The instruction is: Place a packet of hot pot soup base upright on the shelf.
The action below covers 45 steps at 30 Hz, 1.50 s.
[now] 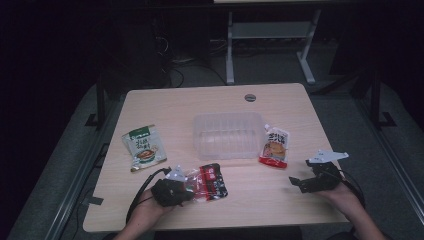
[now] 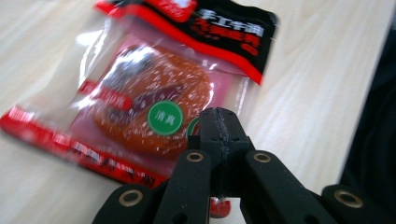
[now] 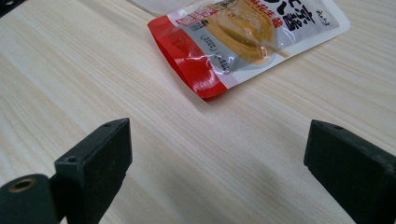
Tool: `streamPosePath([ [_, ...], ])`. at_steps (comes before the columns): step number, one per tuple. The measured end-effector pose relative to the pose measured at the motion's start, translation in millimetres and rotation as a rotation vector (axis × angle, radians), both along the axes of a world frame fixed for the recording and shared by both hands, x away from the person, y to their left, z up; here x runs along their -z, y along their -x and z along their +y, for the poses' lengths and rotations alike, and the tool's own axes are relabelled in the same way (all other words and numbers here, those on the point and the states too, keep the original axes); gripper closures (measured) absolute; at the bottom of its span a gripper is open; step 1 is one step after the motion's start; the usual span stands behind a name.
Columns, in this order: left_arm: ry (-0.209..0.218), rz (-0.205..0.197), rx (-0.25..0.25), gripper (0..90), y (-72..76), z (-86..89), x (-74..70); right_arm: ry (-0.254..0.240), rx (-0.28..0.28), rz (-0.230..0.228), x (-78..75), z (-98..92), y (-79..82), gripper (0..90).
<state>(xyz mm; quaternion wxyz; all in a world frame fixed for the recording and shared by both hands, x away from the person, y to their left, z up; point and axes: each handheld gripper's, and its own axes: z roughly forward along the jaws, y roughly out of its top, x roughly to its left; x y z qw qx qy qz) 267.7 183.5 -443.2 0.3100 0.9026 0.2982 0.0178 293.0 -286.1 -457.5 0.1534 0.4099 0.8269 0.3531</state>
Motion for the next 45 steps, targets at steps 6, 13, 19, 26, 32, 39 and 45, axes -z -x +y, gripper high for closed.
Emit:
streamPosePath([
  [6,0.032,-0.014,-0.011,89.9,-4.8,8.7,-4.2,-0.005,0.002,0.005,-0.5,0.7,-0.3,7.2],
  [13,0.048,-0.051,-0.11,89.9,-16.1,33.0,-10.6,0.0,-0.003,0.002,0.3,0.4,-1.1,7.2],
  [19,0.025,-0.023,-0.104,89.9,-24.5,29.1,-0.5,-0.009,0.001,0.007,-0.6,1.4,-0.9,7.2],
  [26,0.024,-0.017,-0.059,89.9,-26.9,11.9,1.9,-0.01,-0.011,0.0,-2.2,3.2,-0.5,7.2],
  [32,0.032,-0.024,-0.046,89.9,-31.9,-0.5,3.7,-0.049,-0.05,-0.014,-7.2,10.0,2.0,7.2],
  [39,0.041,-0.036,-0.033,89.9,-35.5,-8.2,4.0,-0.067,-0.159,-0.024,-15.8,37.2,1.9,5.5],
  [45,0.057,-0.067,-0.028,89.9,-35.2,-8.1,-3.1,-0.092,-0.217,-0.013,-19.2,60.5,-1.0,5.0],
])
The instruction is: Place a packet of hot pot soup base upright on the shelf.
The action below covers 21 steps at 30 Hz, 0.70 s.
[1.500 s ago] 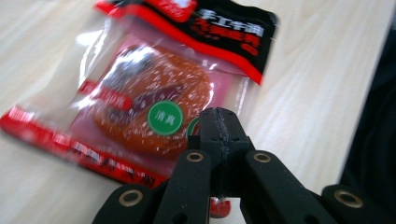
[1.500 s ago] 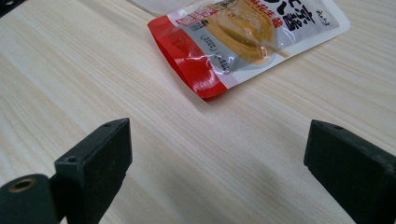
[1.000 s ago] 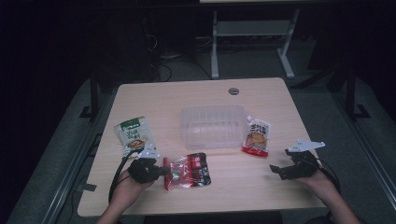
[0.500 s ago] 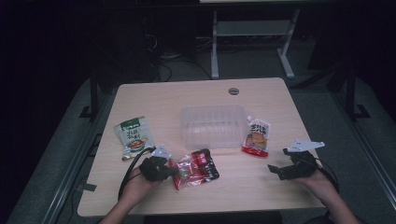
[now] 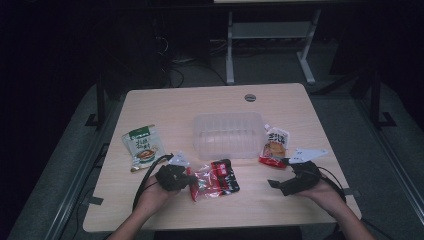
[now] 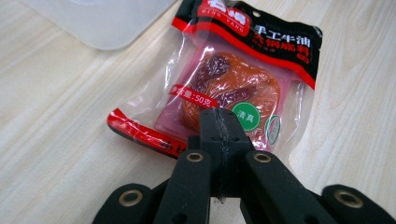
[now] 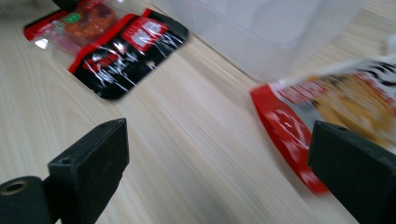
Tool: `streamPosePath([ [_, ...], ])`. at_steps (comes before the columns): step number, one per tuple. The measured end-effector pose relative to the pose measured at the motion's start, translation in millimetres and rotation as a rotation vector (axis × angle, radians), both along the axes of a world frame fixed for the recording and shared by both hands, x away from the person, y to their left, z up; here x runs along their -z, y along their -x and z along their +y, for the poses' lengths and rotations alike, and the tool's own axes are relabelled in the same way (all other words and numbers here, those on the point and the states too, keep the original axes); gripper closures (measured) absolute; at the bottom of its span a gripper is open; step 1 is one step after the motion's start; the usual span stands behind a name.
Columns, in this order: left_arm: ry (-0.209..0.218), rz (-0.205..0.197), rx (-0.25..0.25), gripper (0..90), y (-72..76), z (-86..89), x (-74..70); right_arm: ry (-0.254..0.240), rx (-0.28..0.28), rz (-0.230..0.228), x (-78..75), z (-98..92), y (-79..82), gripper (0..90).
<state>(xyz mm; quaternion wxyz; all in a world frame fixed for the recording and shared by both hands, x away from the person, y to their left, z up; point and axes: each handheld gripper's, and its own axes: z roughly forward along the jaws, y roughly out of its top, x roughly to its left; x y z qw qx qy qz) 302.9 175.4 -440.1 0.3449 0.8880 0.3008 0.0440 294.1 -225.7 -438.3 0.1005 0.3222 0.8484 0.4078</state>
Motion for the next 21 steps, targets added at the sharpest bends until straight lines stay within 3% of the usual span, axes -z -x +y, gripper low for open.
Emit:
streamPosePath([
  [4,0.006,-0.015,-0.02,89.9,-1.0,7.0,-3.9,-0.033,-0.028,0.007,-1.7,16.6,-6.6,5.2],
  [7,-0.007,0.0,-0.022,89.9,-2.5,10.3,-0.8,-0.054,-0.042,0.017,-3.2,28.9,-11.3,5.2],
  [21,-0.028,0.056,-0.017,89.9,-5.5,14.9,8.9,-0.064,-0.114,0.025,-3.4,66.4,-18.9,5.4],
])
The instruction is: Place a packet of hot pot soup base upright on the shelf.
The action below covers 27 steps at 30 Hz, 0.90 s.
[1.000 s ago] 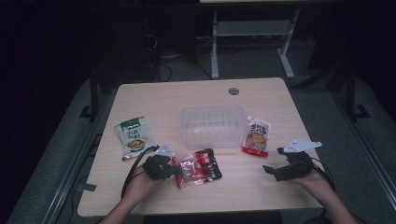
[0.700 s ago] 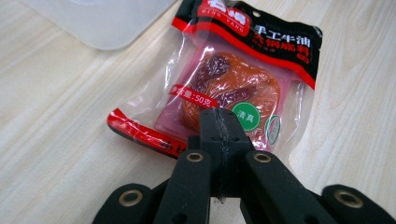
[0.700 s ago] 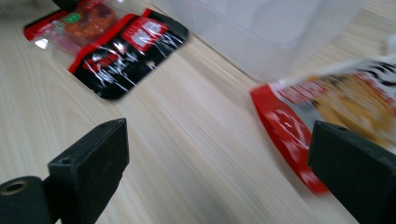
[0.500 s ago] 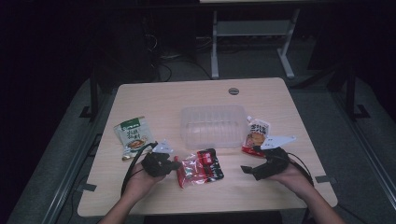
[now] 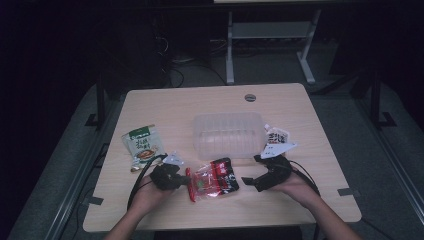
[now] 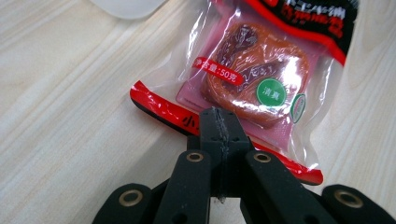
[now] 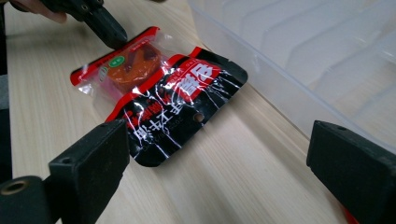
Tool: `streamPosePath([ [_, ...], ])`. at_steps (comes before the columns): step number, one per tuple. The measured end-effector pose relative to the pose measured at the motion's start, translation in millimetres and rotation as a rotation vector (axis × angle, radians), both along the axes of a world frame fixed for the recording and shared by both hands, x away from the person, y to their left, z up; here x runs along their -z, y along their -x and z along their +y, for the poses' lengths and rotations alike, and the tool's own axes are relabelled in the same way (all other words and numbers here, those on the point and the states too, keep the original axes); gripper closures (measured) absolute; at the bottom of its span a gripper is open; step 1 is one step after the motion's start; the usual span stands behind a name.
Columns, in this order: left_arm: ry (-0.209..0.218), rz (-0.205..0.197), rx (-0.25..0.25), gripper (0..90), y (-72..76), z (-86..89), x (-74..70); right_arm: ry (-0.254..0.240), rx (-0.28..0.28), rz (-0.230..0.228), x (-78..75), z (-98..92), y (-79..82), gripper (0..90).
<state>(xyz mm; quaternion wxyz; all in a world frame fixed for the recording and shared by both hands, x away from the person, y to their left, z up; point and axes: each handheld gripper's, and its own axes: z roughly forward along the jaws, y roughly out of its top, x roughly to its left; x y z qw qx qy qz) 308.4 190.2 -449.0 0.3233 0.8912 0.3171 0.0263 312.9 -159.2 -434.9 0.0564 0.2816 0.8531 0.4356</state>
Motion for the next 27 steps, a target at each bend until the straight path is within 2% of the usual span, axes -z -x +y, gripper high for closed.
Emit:
streamPosePath([
  [2,-0.004,0.006,-0.005,89.9,0.1,-0.3,1.2,-0.013,-0.013,-0.001,-0.2,6.1,-1.0,5.6],
  [6,-0.022,0.011,0.005,89.9,-0.7,0.4,2.6,0.0,-0.028,0.003,1.5,9.7,-0.7,5.5],
  [8,-0.032,0.013,-0.005,89.9,-0.3,-0.7,4.5,-0.006,-0.024,0.004,1.2,9.3,-1.0,5.5],
  [13,-0.025,0.012,-0.009,89.9,-0.8,-0.1,4.9,-0.002,-0.026,0.023,2.1,9.1,-1.6,5.2],
  [17,-0.03,0.014,-0.005,89.9,-0.7,-1.4,4.6,-0.026,-0.038,0.043,1.1,13.0,-5.2,5.3],
  [19,-0.031,0.018,-0.006,89.9,-0.9,-1.4,4.3,-0.021,-0.038,0.044,0.3,15.0,-5.2,5.3],
  [20,-0.005,0.017,-0.01,89.9,-1.9,-0.7,2.6,-0.023,-0.039,0.041,0.0,15.0,-5.2,5.3],
  [22,-0.006,0.007,-0.009,89.9,-1.8,-0.7,0.2,-0.024,-0.037,0.037,0.2,15.2,-4.9,5.4],
  [24,0.067,-0.033,-0.006,89.9,0.8,-4.3,-10.1,-0.019,-0.037,0.037,0.8,15.4,-4.4,5.5],
  [27,0.078,-0.053,0.015,89.9,3.2,-10.2,-13.2,-0.011,-0.034,0.036,2.2,15.4,-4.1,5.6],
])
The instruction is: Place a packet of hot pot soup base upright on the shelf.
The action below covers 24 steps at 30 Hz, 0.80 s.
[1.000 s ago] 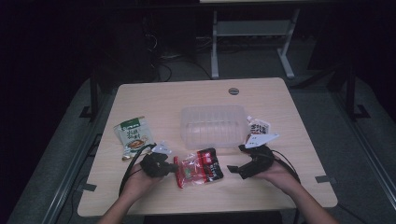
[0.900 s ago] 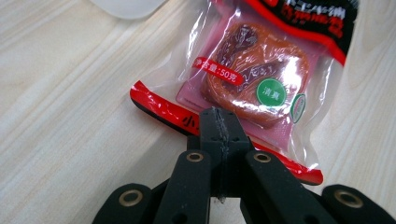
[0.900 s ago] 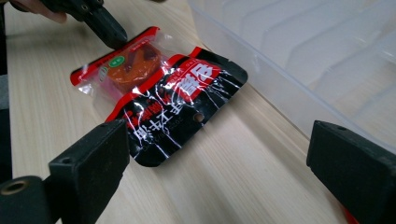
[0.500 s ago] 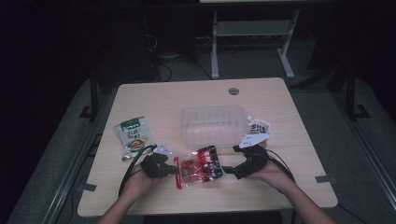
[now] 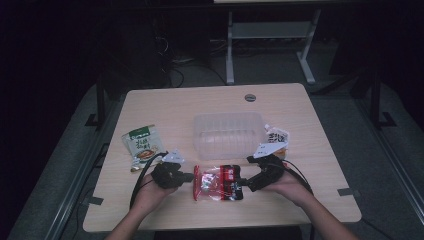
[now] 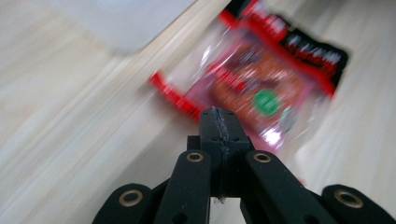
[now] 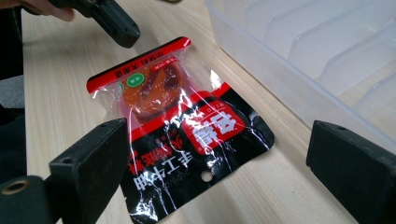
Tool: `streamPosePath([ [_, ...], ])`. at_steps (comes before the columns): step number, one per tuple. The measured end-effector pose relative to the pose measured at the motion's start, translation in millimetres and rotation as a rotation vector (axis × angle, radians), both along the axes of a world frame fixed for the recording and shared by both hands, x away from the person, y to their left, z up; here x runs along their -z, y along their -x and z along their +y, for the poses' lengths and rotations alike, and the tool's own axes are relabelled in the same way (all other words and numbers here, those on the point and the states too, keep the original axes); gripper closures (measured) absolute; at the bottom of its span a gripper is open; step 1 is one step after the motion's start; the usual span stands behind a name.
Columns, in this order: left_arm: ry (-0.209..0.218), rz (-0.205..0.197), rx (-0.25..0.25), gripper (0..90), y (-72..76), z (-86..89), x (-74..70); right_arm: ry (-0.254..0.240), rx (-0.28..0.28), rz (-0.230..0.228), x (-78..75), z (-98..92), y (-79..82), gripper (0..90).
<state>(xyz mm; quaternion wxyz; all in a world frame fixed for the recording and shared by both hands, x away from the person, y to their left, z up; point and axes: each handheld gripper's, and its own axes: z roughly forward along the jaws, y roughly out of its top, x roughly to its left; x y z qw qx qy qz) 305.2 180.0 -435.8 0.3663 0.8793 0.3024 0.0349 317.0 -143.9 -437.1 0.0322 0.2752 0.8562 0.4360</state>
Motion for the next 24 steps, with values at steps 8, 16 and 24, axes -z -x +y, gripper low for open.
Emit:
streamPosePath([
  [8,-0.072,0.029,0.019,89.9,-1.4,-6.7,12.6,0.014,-0.004,0.013,2.6,1.0,1.7,5.6],
  [16,-0.107,0.043,0.029,89.9,-1.9,-6.3,17.1,0.014,-0.009,0.047,7.0,2.8,3.6,5.6],
  [24,-0.115,0.046,0.034,89.9,-1.1,-7.7,18.2,0.013,-0.031,0.088,13.4,7.8,4.7,6.2],
])
